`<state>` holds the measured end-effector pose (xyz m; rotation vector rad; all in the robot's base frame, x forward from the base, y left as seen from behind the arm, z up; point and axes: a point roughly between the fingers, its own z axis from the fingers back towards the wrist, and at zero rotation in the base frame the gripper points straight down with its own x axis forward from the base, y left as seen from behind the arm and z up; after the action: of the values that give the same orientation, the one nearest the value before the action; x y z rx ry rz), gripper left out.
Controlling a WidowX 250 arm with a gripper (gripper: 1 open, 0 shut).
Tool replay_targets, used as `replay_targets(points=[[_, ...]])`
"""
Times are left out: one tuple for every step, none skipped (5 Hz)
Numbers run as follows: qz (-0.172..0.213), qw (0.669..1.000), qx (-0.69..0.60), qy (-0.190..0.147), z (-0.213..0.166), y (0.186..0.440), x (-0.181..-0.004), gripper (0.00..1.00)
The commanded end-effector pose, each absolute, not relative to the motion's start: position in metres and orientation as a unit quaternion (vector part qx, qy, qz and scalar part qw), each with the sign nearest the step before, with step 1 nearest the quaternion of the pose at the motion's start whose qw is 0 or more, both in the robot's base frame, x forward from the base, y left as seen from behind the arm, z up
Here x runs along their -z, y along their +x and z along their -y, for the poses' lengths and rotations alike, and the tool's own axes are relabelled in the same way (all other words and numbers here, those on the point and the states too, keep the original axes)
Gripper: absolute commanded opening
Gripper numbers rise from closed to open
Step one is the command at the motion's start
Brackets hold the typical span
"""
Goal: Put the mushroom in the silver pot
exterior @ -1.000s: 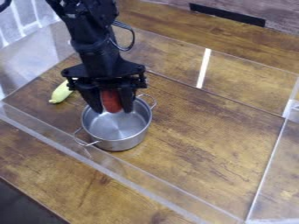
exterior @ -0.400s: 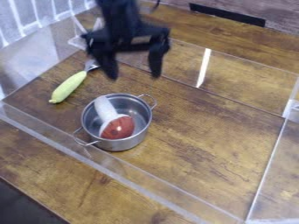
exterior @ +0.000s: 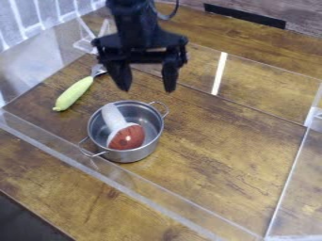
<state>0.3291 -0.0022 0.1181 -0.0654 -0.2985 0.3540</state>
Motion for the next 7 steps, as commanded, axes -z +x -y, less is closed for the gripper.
replay_targets(points=[[0.168,0.97,-0.171,-0.028,0.004,0.341,-0.134,1.0],[0.167,0.969,-0.179,-0.023,0.003,0.351,-0.14,1.0],[0.167,0.969,-0.182,-0.017,0.001,0.359,-0.144,1.0],[0.167,0.972,-0.164,-0.015,0.004,0.362,-0.151,1.0],[0.165,0.975,-0.146,-0.012,0.005,0.365,-0.152,1.0],[0.159,0.977,-0.144,-0.006,-0.009,0.359,-0.137,1.0],[0.156,0.977,-0.143,-0.001,-0.029,0.353,-0.125,1.0]])
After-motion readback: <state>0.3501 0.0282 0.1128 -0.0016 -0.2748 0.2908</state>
